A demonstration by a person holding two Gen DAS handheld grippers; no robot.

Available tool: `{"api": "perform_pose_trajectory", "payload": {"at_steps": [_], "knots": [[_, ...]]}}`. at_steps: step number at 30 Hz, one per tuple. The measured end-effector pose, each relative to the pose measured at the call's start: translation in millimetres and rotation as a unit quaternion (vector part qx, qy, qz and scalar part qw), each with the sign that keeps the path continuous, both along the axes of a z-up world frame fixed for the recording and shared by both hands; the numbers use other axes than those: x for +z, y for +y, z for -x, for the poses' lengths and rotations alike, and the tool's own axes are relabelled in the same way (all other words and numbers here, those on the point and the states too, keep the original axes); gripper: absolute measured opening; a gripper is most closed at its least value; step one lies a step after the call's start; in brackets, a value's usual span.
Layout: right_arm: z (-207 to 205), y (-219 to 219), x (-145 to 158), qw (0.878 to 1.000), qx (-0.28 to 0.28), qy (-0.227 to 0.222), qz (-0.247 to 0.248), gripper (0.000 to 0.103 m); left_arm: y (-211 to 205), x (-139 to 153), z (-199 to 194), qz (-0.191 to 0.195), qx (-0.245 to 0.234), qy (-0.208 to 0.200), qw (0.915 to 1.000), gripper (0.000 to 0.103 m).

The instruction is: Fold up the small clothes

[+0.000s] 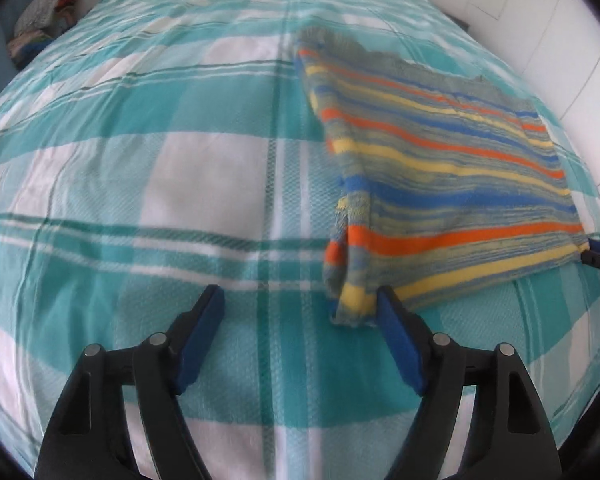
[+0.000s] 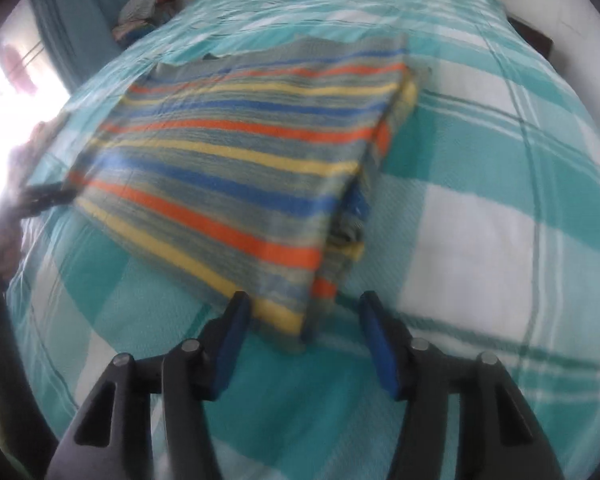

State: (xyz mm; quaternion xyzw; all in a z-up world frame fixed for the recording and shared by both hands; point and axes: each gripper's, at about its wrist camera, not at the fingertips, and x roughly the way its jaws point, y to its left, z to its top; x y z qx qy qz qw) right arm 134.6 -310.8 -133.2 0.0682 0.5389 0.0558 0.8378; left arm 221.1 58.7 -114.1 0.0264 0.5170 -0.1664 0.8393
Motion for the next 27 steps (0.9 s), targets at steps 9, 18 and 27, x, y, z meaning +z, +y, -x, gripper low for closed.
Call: {"api": "perform_pose_trajectory", "payload": {"at_steps": [9, 18, 27], "knots": [[35.5, -8.3, 22.1, 0.995, -0.054, -0.068, -0.047, 0.061, -48.6, 36.4, 68.0, 0.062, -0.025, -0.084, 0.9942, 0.094], [-4.3, -65.1, 36.6, 0.979, -0.122, -0.080, -0.141, 0.063, -158.9, 28.9, 105.3, 0.063, -0.212, -0.088, 0.9713, 0.093], [-53.0, -103.8, 10.3, 0.968, -0.102, -0.015, -0.229, 0.063, -321.3, 7.5, 99.4, 0.024, -0.347, -0.109, 0.9310, 0.062]]}}
